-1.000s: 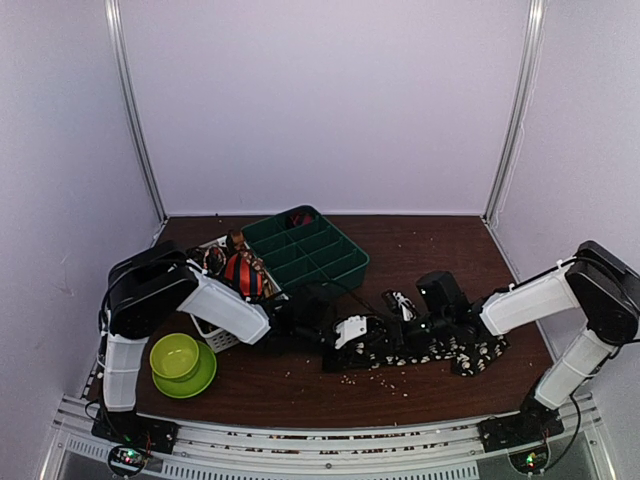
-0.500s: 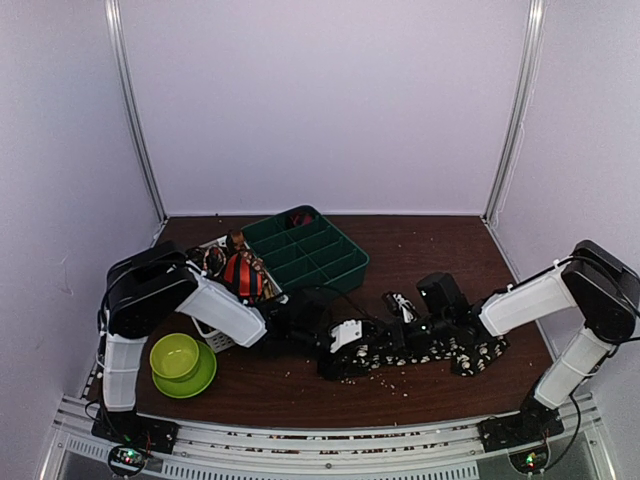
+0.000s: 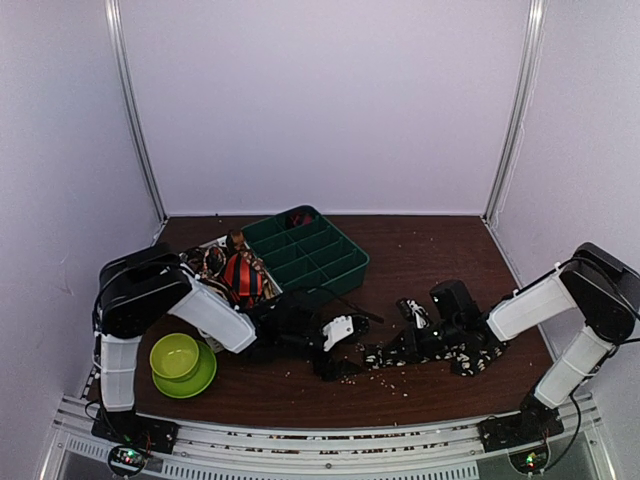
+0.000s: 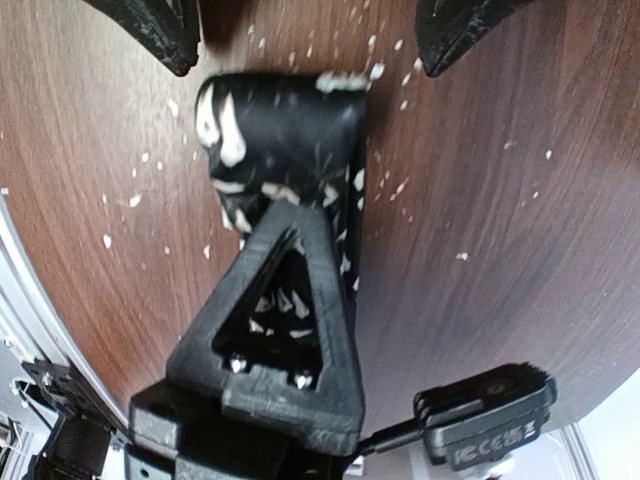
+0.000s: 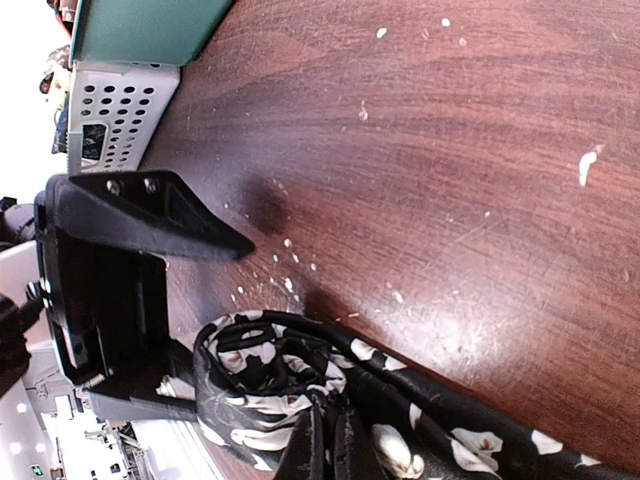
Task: Roll the ties
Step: Roll the tie at the center of the board.
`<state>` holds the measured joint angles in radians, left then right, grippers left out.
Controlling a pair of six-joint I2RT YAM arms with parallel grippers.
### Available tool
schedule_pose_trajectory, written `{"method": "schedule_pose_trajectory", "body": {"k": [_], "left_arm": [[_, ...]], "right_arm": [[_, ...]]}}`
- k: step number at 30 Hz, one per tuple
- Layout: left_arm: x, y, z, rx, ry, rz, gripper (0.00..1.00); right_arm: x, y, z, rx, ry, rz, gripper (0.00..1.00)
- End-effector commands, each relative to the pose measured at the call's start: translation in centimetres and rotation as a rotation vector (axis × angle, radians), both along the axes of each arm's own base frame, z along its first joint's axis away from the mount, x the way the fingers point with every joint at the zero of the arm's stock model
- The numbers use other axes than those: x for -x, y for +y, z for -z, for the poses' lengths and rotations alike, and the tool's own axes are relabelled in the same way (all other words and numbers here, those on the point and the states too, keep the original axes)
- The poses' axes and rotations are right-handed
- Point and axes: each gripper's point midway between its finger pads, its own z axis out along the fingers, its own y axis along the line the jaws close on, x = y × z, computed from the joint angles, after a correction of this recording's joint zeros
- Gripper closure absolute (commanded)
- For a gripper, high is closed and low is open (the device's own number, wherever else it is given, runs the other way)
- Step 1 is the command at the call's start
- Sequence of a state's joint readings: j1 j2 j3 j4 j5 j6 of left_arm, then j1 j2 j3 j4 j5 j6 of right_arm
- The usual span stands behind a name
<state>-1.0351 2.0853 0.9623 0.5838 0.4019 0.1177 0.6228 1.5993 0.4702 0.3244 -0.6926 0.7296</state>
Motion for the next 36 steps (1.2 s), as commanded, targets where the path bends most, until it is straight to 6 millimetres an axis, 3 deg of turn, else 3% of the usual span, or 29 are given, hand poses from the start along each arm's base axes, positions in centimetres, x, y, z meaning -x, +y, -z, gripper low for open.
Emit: {"method": "schedule_pose_trajectory", "body": {"k": [1,8,11,15,19,22,27,31,34,36], "left_arm": [[-0.1,-2.6,-1.2,0.116,-0.012,-0.016,0.24],[-0.8,-4.5,-1.0,0.164,0.015,-0.019,0.30],[-0.9,-4.6,-0.2,0.114,0.030,-0.022,0.45],[-0.5,-2.0,0.9,-0.029,0.007,-0.013,0.66],[0.5,0.2,2.5,-0.158,0.007,0.035,0.73],[0.9,0.7,3.3,-0.187,0.023,0.040,0.74],[0.9,0.6,3.4,-0.185,0.027,0.036,0.74],[0.7,0.5,3.2,-0.182,0.026,0.035,0.72],[0.6,0.6,2.8,-0.169,0.017,0.021,0.63],[0.3,0.8,1.9,-0.126,0.002,0.000,0.45]], "right_arm": [[0.9,-2.8,4.1,0.149,0.084,0.075,1.00],[0.6,-2.5,4.4,0.147,0.091,0.085,1.00],[0.4,-1.8,3.6,0.096,0.084,0.083,1.00],[0.6,-0.4,1.4,0.011,0.058,0.069,0.96],[0.5,1.1,-1.3,-0.080,0.029,0.052,0.75],[0.4,1.6,-2.3,-0.105,0.023,0.038,0.71],[0.8,2.6,-2.3,-0.111,0.038,0.001,0.71],[0.8,3.1,-2.0,-0.092,0.042,-0.013,0.87],[0.5,2.4,-0.8,-0.016,0.039,-0.002,1.00],[0.6,1.7,0.2,0.036,0.046,0.006,1.00]]}}
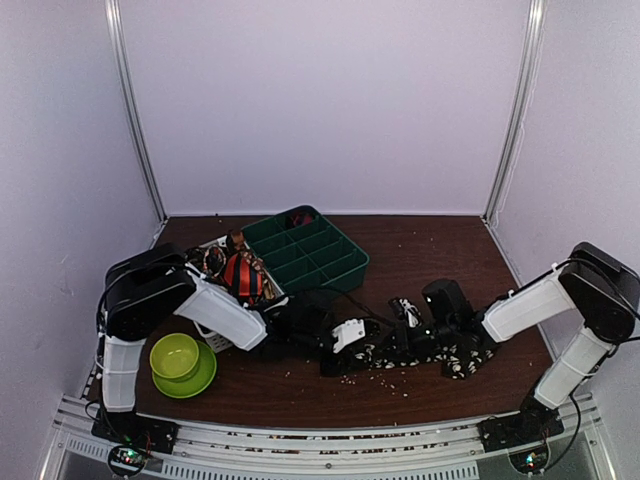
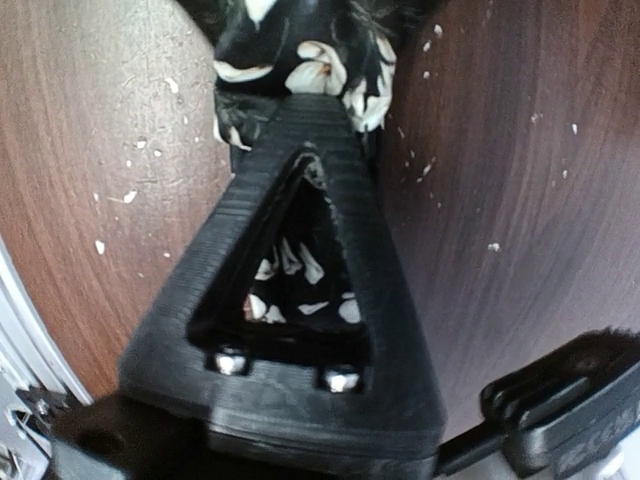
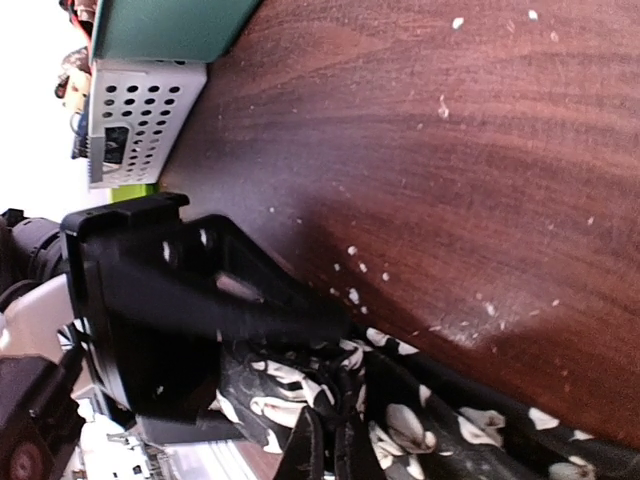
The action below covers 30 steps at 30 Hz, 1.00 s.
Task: Roll the ties
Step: Roll the tie at the center of the board.
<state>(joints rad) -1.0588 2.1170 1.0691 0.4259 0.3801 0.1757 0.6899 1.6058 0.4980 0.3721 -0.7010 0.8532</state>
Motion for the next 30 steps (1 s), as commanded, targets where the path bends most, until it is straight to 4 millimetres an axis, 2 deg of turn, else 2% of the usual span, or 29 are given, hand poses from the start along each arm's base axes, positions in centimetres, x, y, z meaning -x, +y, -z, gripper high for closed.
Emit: {"method": "schedule_pose_trajectory", "body": {"k": [1,5,9,13,19,22,27,30], "left_arm": [[-0.1,2.4,0.3,-0.010,0.010,-0.048,0.42],[-0.3,3.6,-1.7,0.114,-0.025,-0.072,0.37],[-0.1,3.1,-2.7,0.171,-0.027,-0.057,0.37],[-0.7,2.2,-3.5,0.235,-0.008,-0.078,0.37],[-0.7,0.7,-3.1,0.278,0.057,-0.061,0.36],[-0.4,0.2,-3.0,0.284,0.085,-0.041,0.43],[0.3,-0.5,-3.6,0.302,0.107,-0.005,0.59],[1.1,-1.5,-4.2,0.312,0.089,0.019,0.61]], "right_arm": [[-0.1,-1.2,2.2,0.127,0.003,0.008,1.00],[0.4,-2.5,4.4,0.217,0.026,0.009,1.00],[0.7,-3.1,5.9,0.261,0.049,0.008,1.00],[0.9,-3.5,6.3,0.282,0.050,0.004,1.00],[1.0,-3.8,6.2,0.297,0.038,-0.002,1.00],[0.9,-3.7,5.9,0.297,0.031,-0.005,1.00],[0.8,-3.5,5.8,0.284,0.033,-0.007,1.00],[0.8,-3.2,5.8,0.270,0.039,-0.010,1.00]]}}
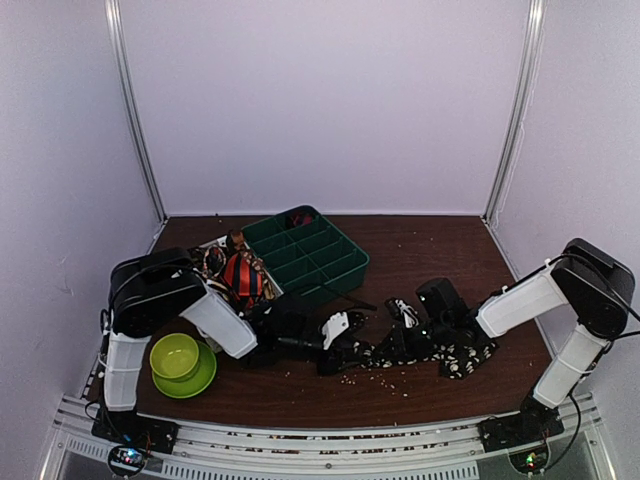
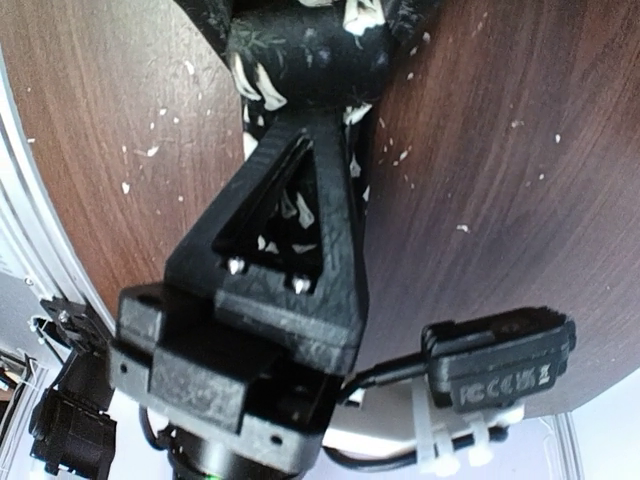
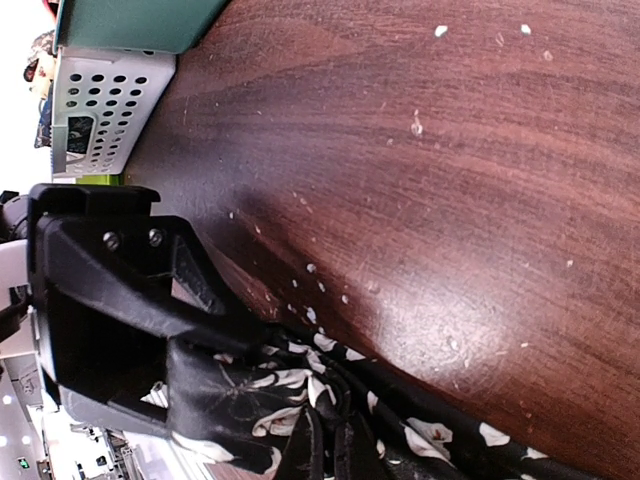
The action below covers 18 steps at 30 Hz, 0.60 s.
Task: Roll the ties
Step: Roll the tie at the center of the board.
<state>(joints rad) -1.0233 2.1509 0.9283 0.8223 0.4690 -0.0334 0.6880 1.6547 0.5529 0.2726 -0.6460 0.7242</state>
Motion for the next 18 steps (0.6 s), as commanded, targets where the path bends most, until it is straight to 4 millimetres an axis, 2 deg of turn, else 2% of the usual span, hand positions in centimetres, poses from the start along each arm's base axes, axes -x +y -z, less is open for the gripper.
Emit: {"method": "schedule_pose_trajectory", "body": {"k": [1,4,6,9,11,13,16,18], "left_arm": [[1.3,-2.5,-2.7,0.089,-0.043,0.067,0.61],[1.1,-3.3,-1.9,0.063,-0.056,0.059,0.61],[0.5,-3.4,-0.6,0.022,-0.058,0.037,0.60],[0.1,-3.3,2.4,-0.093,-0.061,0.039,0.59],[0.1,-2.4,4.6,-0.185,-0.073,0.042,0.59],[0.1,-1.5,5.7,-0.247,-0.090,0.045,0.62],[0.2,0.2,7.1,-0.341,-0.115,0.052,0.67],[0.3,1.1,7.4,-0.386,-0.134,0.056,0.70]], "right_arm": [[1.6,-2.7,4.0,0.159,0.090,0.035,1.00],[1.7,-2.4,3.8,0.142,0.090,0.030,1.00],[1.7,-2.3,3.6,0.135,0.086,0.025,1.00],[1.7,-2.2,3.3,0.121,0.080,0.018,1.00],[1.6,-1.9,2.8,0.104,0.072,0.013,1.00],[1.6,-1.7,2.1,0.086,0.056,0.004,1.00],[1.4,-1.6,0.9,0.065,0.029,-0.007,1.00],[1.1,-1.9,-0.2,0.045,0.008,-0.007,0.95]]}}
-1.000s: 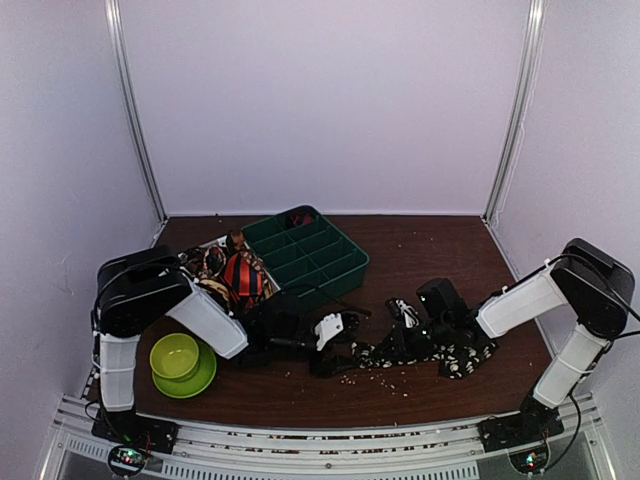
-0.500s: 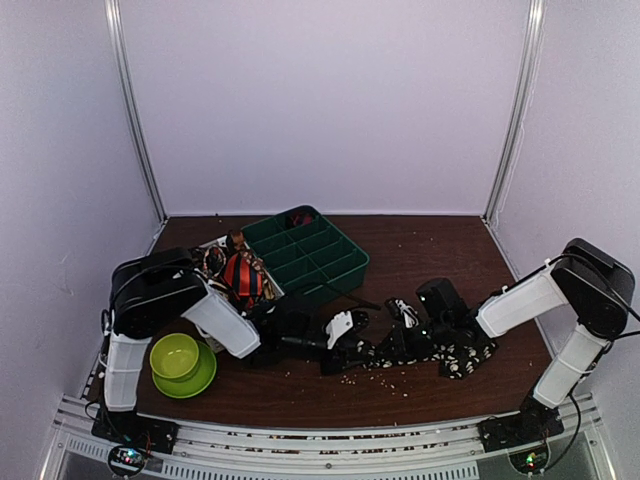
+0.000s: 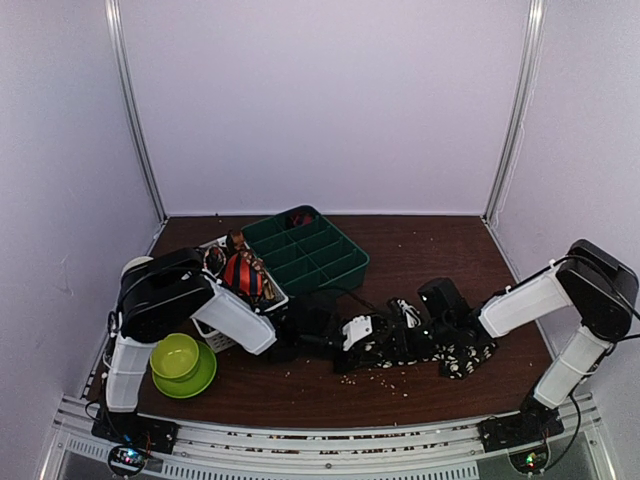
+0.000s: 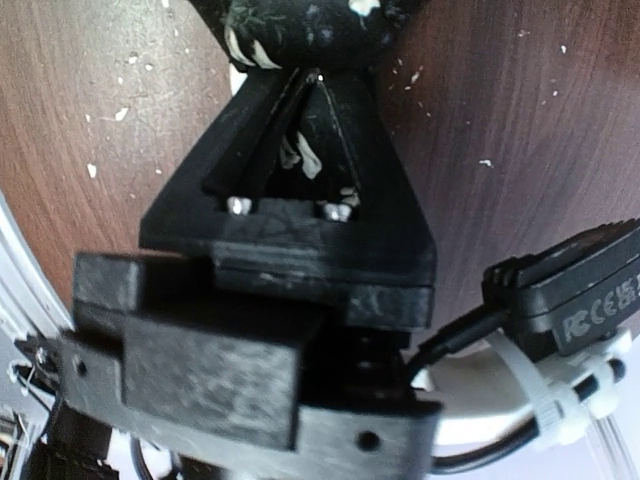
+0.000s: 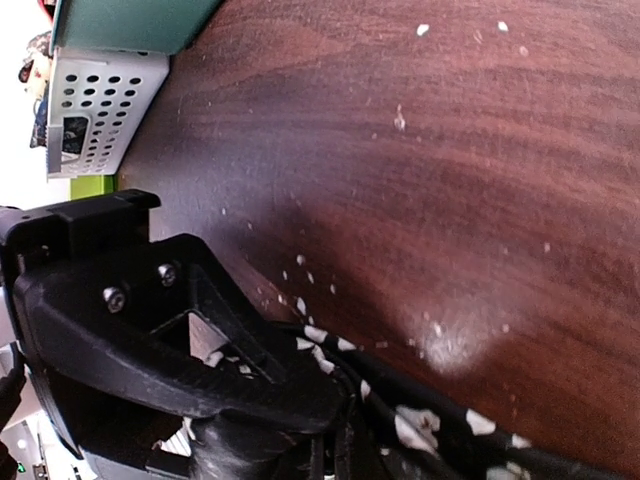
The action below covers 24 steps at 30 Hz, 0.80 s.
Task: Roll the ties
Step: Roll the tie at the center of the board.
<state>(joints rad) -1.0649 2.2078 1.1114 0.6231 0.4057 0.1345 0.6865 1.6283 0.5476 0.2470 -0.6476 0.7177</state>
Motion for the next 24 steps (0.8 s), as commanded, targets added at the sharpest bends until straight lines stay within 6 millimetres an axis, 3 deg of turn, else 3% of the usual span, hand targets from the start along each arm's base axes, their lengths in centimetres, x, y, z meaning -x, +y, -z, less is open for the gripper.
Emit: {"method": "schedule_pose_trajectory", "body": {"k": [1,7,10,20,24], "left_arm": [[0.8,4.8,6.8,-0.317,-0.009,-0.014,0.70],[0.6,4.9,7.0,-0.382,-0.009,-0.001,0.70],[0.7,4.9,7.3,-0.393,-0.002,0.001,0.70],[0.6,4.8,7.2,-0.404,0.008,-0.001,0.67],[0.6,4.8,7.2,-0.405,0.009,-0.001,0.67]], "right_arm": [[0.6,-1.8,-0.6,0.022,-0.002,0.002,0.92],[-0.2,-1.9,-4.6,-0.087,-0.051,0.037,0.64],[-0.3,-1.4,-5.3,-0.124,-0.039,0.044,0.58],[0.2,0.5,-2.9,-0.096,0.028,0.021,0.58],[-0.2,1.0,-2.9,-0.105,0.030,0.028,0.68]]}}
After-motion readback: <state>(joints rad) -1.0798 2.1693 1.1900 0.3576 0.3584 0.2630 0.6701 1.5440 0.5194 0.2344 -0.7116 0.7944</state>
